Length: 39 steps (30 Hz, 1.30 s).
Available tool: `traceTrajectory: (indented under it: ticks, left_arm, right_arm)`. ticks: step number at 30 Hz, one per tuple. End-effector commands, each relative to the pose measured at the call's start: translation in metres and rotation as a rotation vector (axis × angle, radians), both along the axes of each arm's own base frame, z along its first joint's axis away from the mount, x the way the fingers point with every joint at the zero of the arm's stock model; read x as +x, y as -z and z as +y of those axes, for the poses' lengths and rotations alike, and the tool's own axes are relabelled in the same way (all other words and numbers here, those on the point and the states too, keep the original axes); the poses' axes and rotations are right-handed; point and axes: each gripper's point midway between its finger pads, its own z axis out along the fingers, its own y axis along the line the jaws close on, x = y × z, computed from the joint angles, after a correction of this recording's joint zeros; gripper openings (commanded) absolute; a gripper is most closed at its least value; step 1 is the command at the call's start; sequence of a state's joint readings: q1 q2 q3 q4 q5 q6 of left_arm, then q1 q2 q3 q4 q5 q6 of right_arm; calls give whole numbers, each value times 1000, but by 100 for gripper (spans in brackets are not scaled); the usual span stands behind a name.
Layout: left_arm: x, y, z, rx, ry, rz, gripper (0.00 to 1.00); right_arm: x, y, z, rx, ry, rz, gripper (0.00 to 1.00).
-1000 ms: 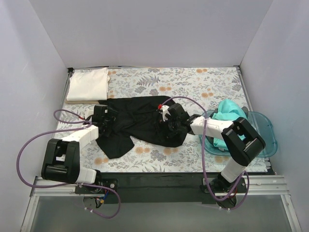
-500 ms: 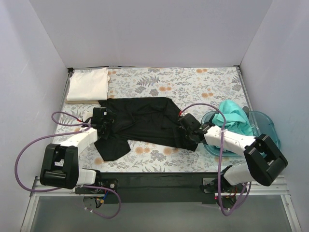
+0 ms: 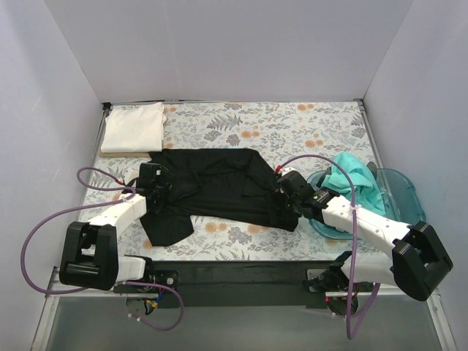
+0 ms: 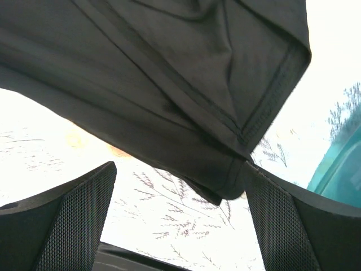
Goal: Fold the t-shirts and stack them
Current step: Flatten the tshirt out
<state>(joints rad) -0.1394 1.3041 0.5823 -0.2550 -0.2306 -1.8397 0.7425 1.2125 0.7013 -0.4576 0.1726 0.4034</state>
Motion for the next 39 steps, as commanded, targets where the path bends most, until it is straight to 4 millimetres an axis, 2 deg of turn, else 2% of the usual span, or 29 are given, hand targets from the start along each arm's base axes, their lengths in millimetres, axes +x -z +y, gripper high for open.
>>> traceTrajectory:
  ticks: [1,6,11,12,13,14,15,17,19,21,22,25,26,29,30,32,33,34,36,38,39]
  left_arm:
    - [-35,16,3,29,54,133,98]
    - [-38,-4,1,13,63,88,98]
    - [-43,-30,-9,-60,72,-19,98]
    - [-48,-26,-11,-68,79,-18,98]
    - [-49,-25,-11,-69,78,-24,98]
    - [-50,-24,-10,-68,75,-26,98]
    - [-52,-21,-11,-69,78,-17,98]
    - [-54,-14,-11,-64,91,11,98]
    - [-53,-7,-11,-51,100,47,98]
    - [-53,2,-10,-39,103,87,98]
    - [-52,9,-9,-32,105,109,98]
    - [-36,13,-5,7,99,111,98]
    - [-34,21,-3,24,98,140,98]
    - [4,21,0,68,91,139,98]
    - [9,25,0,80,101,154,98]
    - [37,36,-2,101,123,198,98]
    - [51,31,-4,109,142,186,98]
    - [66,20,-5,117,144,154,98]
    - [79,4,-7,126,167,127,98]
    - [80,-23,-12,110,191,62,98]
    - [74,-26,-13,107,199,61,98]
  right_arm:
    - [19,-32,26,97,-77,-99,98]
    - [16,-18,32,95,-105,-51,98]
    - [19,-25,68,238,-223,-69,98]
    - [17,-20,73,248,-242,-46,98]
    - [22,-23,79,256,-249,-57,98]
    - [26,-20,80,247,-244,-53,98]
    - [29,-9,81,217,-232,-30,98]
    - [38,-7,86,206,-221,-27,98]
    - [45,14,87,171,-187,24,98]
    - [55,20,87,167,-155,43,98]
    - [58,31,84,150,-141,67,98]
    - [83,42,78,145,-79,92,98]
    - [89,43,77,145,-73,90,98]
    - [124,47,73,155,-40,77,98]
    - [138,41,76,166,-47,51,98]
    - [172,35,78,215,-37,40,98]
    - [184,26,78,228,-44,13,98]
    - [191,19,80,233,-50,-10,98]
    - [202,-3,81,231,-73,-77,98]
    - [204,-31,80,245,-90,-140,98]
    - [200,-43,78,253,-92,-163,98]
